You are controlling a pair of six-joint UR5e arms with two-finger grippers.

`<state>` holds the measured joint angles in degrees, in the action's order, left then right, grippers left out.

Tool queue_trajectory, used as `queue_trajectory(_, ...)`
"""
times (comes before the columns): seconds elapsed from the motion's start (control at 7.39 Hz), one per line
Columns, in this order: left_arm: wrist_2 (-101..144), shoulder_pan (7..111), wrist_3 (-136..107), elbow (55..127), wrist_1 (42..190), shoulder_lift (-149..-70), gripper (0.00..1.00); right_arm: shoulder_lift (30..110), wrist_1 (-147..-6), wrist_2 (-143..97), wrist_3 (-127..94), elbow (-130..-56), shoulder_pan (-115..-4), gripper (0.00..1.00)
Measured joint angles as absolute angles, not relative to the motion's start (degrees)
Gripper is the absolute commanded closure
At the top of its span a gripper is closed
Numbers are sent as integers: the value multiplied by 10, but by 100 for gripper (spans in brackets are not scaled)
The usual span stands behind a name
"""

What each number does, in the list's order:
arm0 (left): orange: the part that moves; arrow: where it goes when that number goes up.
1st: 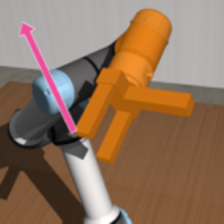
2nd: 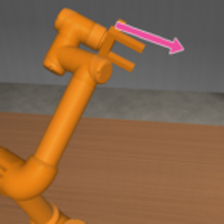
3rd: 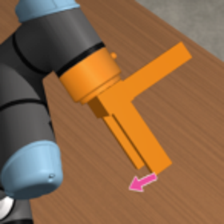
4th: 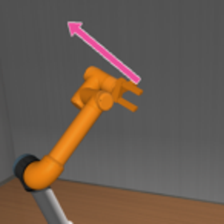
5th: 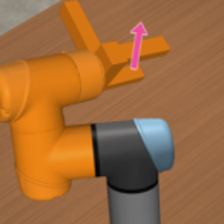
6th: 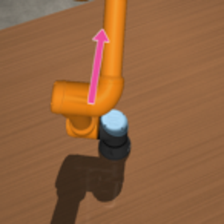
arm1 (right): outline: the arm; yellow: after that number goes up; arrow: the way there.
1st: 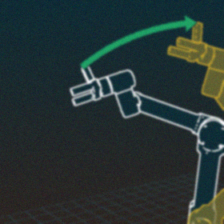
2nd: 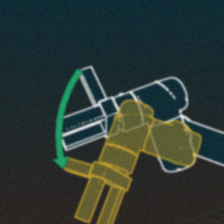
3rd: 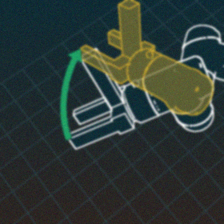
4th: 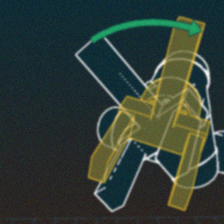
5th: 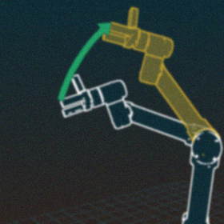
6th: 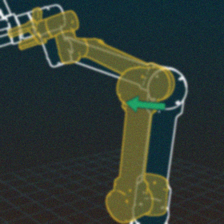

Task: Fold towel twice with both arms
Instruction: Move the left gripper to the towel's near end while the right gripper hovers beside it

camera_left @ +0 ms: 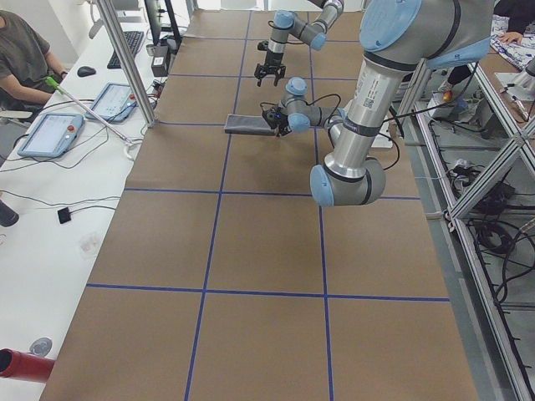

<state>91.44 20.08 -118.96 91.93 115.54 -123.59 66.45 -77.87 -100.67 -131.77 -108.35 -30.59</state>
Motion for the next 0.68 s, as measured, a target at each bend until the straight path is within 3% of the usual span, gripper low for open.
queue_trajectory(0.27,914,200,-1189,918,1156,-1236,100,664,-779,-1008,-1318,-1083,-306,0)
queue_trajectory(0.68,913,202,-1189,924,1156,-1237,100,664,-779,-1009,-1318,-1084,-306,0)
